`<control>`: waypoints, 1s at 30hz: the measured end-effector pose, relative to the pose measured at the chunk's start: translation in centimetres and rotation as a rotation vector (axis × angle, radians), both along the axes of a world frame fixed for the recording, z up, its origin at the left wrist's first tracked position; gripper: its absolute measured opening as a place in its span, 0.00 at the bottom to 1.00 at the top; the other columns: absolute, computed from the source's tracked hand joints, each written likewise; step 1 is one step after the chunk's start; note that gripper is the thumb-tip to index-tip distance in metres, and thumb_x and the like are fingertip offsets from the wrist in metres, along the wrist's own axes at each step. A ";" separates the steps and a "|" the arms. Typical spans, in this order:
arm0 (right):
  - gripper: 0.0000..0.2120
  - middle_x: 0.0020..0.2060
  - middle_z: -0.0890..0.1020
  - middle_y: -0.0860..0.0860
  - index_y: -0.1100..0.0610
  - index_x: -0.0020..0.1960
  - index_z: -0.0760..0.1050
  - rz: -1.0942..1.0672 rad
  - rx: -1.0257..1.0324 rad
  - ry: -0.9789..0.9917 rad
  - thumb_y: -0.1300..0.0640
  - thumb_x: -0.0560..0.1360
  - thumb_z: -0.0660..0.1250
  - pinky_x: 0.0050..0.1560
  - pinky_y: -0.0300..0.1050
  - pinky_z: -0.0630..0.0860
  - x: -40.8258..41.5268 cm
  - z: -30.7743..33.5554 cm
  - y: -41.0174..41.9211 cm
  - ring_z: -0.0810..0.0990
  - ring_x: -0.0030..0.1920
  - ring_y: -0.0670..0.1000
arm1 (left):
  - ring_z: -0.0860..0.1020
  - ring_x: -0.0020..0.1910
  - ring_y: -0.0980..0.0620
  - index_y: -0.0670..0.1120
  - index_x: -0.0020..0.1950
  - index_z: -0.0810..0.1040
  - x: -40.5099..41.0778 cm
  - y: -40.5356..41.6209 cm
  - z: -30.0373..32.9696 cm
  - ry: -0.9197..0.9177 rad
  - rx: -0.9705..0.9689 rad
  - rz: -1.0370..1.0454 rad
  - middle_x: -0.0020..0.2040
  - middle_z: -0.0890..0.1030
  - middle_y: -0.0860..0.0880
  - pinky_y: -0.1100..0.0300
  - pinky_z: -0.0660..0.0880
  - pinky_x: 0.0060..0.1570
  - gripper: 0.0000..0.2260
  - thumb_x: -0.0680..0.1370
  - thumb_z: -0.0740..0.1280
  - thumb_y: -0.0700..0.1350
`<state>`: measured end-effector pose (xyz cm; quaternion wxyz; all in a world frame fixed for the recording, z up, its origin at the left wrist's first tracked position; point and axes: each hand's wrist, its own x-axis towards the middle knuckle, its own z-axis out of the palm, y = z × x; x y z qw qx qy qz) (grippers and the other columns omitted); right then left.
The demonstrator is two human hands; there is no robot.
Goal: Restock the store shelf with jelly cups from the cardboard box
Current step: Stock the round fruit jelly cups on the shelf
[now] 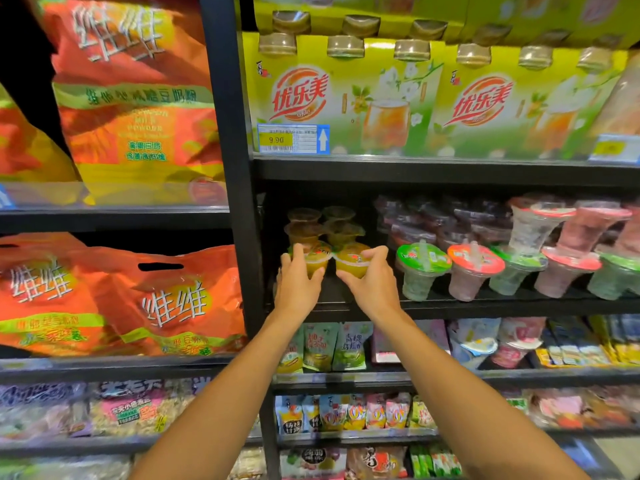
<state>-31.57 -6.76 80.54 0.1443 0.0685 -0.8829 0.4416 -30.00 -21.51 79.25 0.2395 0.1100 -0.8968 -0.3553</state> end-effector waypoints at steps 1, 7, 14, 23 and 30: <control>0.27 0.59 0.78 0.52 0.54 0.62 0.64 -0.002 0.008 -0.005 0.48 0.74 0.76 0.47 0.46 0.71 -0.3 0.1 -0.1 0.78 0.56 0.54 | 0.73 0.65 0.40 0.49 0.72 0.64 -0.3 -0.1 0.1 -0.009 -0.009 0.014 0.66 0.71 0.43 0.43 0.74 0.60 0.22 0.81 0.67 0.52; 0.29 0.62 0.78 0.56 0.57 0.65 0.66 -0.010 0.021 -0.059 0.48 0.73 0.77 0.56 0.51 0.76 -1.6 1.0 -0.9 0.78 0.62 0.58 | 0.69 0.67 0.42 0.45 0.68 0.68 -1.0 0.1 0.8 -0.063 -0.030 0.051 0.64 0.72 0.41 0.46 0.72 0.60 0.19 0.81 0.66 0.52; 0.31 0.62 0.78 0.57 0.58 0.67 0.68 -0.002 0.016 -0.081 0.49 0.72 0.78 0.58 0.52 0.77 -1.9 1.1 -0.8 0.78 0.62 0.58 | 0.67 0.68 0.42 0.46 0.70 0.67 -0.7 -0.2 0.8 -0.092 -0.076 0.050 0.65 0.71 0.41 0.47 0.73 0.60 0.19 0.82 0.66 0.51; 0.39 0.82 0.53 0.51 0.50 0.81 0.56 0.195 -0.006 0.001 0.53 0.77 0.73 0.70 0.38 0.60 2.4 -0.5 1.3 0.55 0.80 0.51 | 0.45 0.81 0.45 0.58 0.79 0.59 3.9 -0.4 0.4 -0.074 -0.077 -0.093 0.82 0.50 0.45 0.43 0.59 0.76 0.27 0.82 0.65 0.52; 0.26 0.75 0.69 0.46 0.51 0.75 0.69 0.442 -0.050 0.180 0.55 0.79 0.71 0.70 0.27 0.62 9.5 -3.2 7.0 0.66 0.74 0.40 | 0.54 0.80 0.53 0.55 0.78 0.64 11.9 2.8 -1.1 0.026 -0.286 -0.192 0.80 0.60 0.54 0.49 0.59 0.78 0.25 0.82 0.65 0.53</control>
